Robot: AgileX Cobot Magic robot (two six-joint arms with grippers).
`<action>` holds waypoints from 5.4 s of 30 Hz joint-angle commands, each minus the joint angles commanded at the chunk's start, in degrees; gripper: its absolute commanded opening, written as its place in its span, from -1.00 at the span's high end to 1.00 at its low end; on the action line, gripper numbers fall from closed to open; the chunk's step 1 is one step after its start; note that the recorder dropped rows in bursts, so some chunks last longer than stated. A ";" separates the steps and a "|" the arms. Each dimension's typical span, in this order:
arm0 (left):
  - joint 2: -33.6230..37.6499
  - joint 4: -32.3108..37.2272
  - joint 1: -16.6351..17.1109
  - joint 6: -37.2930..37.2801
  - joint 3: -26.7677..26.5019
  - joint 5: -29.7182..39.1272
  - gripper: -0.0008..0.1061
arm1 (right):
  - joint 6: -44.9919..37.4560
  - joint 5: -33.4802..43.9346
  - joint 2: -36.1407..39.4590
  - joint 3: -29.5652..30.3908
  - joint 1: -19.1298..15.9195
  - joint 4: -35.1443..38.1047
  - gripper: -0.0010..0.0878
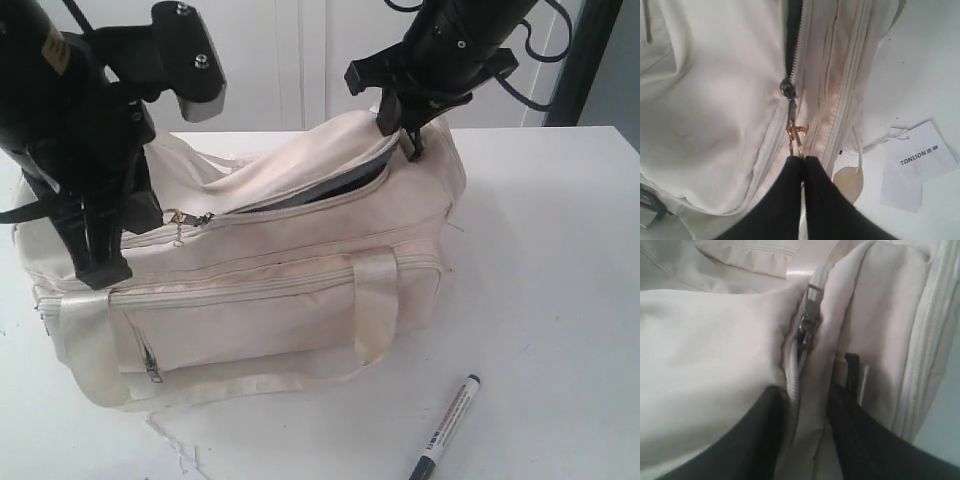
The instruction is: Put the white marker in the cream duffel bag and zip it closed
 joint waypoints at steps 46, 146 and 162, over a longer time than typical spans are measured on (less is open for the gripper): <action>-0.13 2.29 0.00 -8.92 0.12 -6.98 0.99 | -85.49 -14.95 -5.88 25.51 6.88 42.47 0.01; -0.13 20.48 0.00 -5.21 0.12 10.85 0.99 | -85.52 -17.66 -5.06 25.51 6.88 37.99 0.98; -0.13 16.85 6.94 -2.37 0.12 10.85 0.99 | -85.52 -18.14 -5.06 25.51 6.88 37.99 0.98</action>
